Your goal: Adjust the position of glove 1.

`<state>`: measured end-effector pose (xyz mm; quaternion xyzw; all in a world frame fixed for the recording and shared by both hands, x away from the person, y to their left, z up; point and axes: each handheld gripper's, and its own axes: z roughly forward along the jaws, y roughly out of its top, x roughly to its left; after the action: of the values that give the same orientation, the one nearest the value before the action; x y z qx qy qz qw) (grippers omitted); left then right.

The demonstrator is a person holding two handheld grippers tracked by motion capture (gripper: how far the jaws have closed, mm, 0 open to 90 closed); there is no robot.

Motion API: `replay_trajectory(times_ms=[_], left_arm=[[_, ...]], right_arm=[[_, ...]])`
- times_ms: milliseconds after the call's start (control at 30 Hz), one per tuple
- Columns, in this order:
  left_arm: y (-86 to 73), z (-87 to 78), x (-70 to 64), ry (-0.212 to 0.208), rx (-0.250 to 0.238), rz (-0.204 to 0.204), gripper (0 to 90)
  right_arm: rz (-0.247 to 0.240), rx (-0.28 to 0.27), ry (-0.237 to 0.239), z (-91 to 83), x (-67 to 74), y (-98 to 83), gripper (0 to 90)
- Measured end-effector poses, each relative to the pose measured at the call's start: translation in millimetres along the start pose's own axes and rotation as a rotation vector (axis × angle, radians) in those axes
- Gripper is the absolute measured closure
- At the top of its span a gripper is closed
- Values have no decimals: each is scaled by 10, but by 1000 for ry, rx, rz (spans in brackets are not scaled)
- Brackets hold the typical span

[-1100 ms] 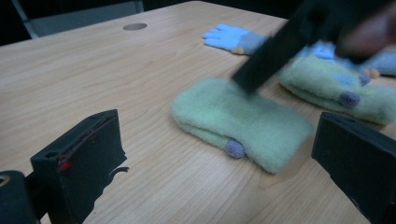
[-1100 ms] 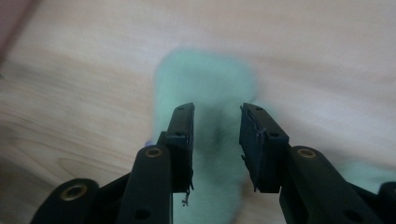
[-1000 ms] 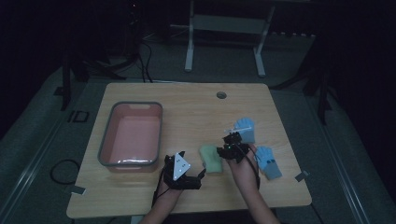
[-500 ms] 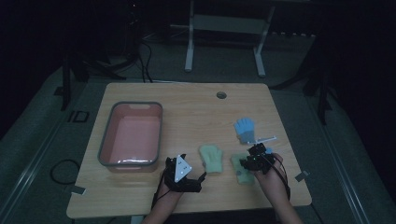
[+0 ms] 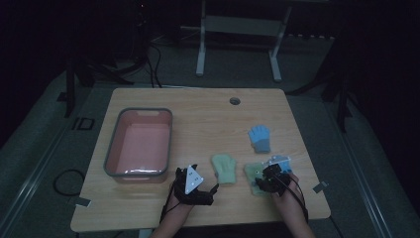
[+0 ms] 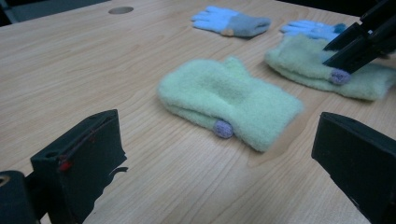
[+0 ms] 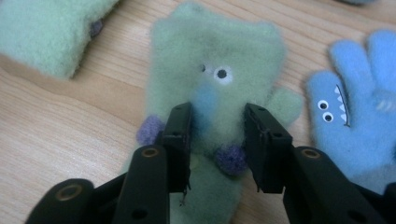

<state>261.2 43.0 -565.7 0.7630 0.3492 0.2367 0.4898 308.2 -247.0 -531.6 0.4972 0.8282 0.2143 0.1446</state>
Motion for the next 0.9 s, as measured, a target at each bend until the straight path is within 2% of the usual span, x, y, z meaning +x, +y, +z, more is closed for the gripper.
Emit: replay_trajectory(times_ms=[33, 100, 133, 200, 300, 333, 533, 700, 800, 833, 900], left_arm=[[0, 0, 1, 0, 0, 0, 22], [1, 4, 4, -1, 0, 1, 23], [0, 6, 4, 1, 1, 1, 23], [-1, 7, 4, 3, 1, -2, 22], [-2, 7, 5, 8, 0, 1, 23], [-3, 8, 8, 8, 2, 0, 22], [-7, 13, 8, 12, 7, -1, 23], [-9, 12, 15, 13, 4, -3, 22], [-10, 9, 18, 13, 1, -1, 23], [-10, 9, 17, 13, 1, 0, 22], [-11, 9, 16, 9, 1, 1, 22]], right_arm=[[-22, -7, -4, 3, 19, -6, 688], [-27, -20, 3, 3, 37, -18, 775], [-20, -32, -2, 6, 47, -32, 790], [8, -58, 2, 9, 47, -50, 811], [87, -90, 45, -16, 3, -3, 826], [99, -101, 49, -32, -5, 21, 828], [167, -147, 48, -220, -39, 309, 831], [149, -163, 47, -347, 124, 535, 832], [142, -178, 67, -389, 253, 647, 833], [143, -195, 98, -404, 308, 689, 832], [131, -210, 105, -420, 407, 747, 833]])
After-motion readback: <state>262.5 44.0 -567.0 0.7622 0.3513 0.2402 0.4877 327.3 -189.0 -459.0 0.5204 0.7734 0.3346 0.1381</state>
